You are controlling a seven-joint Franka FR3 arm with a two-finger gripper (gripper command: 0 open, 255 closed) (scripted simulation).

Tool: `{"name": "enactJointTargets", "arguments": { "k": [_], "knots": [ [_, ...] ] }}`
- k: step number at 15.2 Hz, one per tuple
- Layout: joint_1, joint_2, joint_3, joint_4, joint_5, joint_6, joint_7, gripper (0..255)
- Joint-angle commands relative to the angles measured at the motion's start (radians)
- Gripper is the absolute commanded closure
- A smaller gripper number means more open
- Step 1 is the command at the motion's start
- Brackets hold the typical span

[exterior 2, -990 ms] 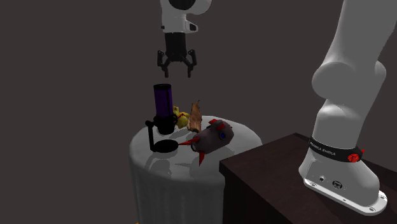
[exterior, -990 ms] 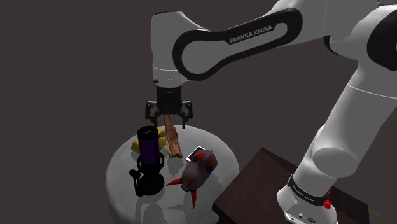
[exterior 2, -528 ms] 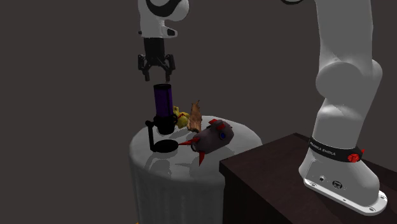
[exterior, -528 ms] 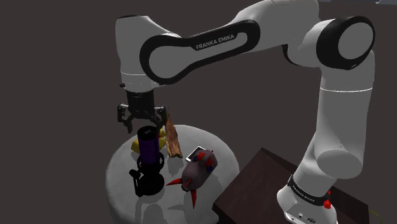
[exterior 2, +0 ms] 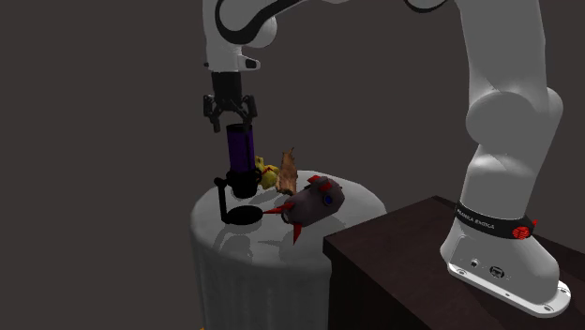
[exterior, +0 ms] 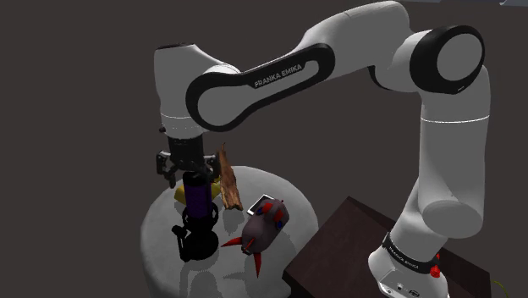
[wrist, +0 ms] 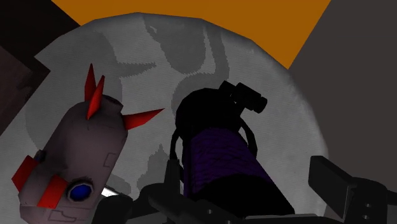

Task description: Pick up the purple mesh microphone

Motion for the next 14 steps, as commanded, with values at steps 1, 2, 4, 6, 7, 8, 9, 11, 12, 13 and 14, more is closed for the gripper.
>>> {"name": "enactJointTargets", "arguments": {
  "k": [1,2,4,6,7,8,9,11,12,13,14],
  "knots": [
    [0.0,0.002,-0.001,-0.001,-0.001,0.004,0.0,255],
    [-0.001,0.001,-0.001,-0.003,-0.001,0.005,0.0,255],
    [0.0,0.002,-0.001,-0.003,-0.001,0.005,0.0,255],
    [-0.001,0.001,-0.001,-0.003,-0.001,0.004,-0.001,255],
    [-0.001,0.001,-0.001,-0.002,-0.001,0.004,-0.001,255],
    [0.0,0.002,-0.001,-0.001,-0.002,0.004,0.0,255],
    [0.0,0.002,-0.001,-0.002,-0.002,0.004,0.0,255],
    [0.0,-0.003,0.001,0.006,0.002,-0.007,-0.001,255],
    [-0.001,-0.007,0.002,0.014,0.005,-0.019,-0.003,255],
    [-0.001,-0.011,0.004,0.023,0.008,-0.031,-0.005,255],
    [-0.002,-0.015,0.005,0.031,0.011,-0.043,-0.007,255]
  ]
}}
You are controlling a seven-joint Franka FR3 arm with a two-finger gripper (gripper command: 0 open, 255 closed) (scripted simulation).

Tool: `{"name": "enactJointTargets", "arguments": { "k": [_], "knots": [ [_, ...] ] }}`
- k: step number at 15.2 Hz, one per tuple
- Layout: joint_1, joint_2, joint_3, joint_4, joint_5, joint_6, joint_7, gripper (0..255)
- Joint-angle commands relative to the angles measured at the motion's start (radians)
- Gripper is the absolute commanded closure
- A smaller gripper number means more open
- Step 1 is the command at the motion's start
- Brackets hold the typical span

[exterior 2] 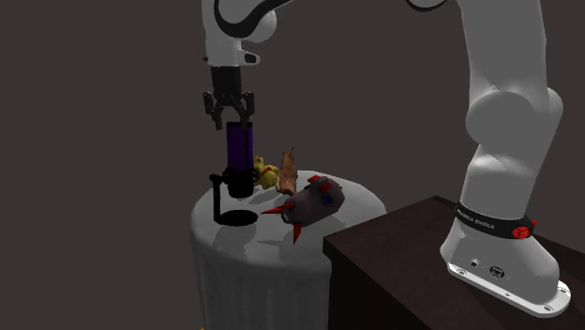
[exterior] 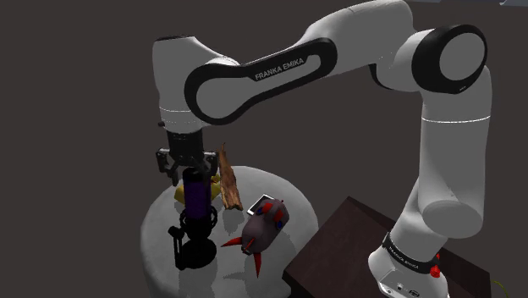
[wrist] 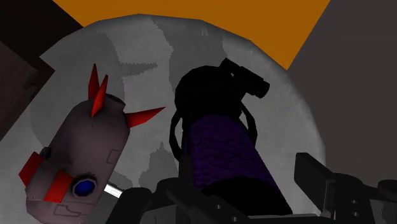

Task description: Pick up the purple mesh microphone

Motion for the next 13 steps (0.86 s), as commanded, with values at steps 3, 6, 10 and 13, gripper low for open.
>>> {"name": "enactJointTargets", "arguments": {
  "k": [3,6,10,13],
  "knots": [
    [-0.001,-0.016,0.005,0.036,0.011,-0.046,-0.007,255],
    [-0.001,-0.025,0.008,0.066,0.018,-0.083,-0.012,255],
    [0.001,-0.032,0.011,0.111,0.024,-0.134,-0.017,255],
    [0.002,-0.034,0.012,0.125,0.026,-0.149,-0.018,255]
  ]
}}
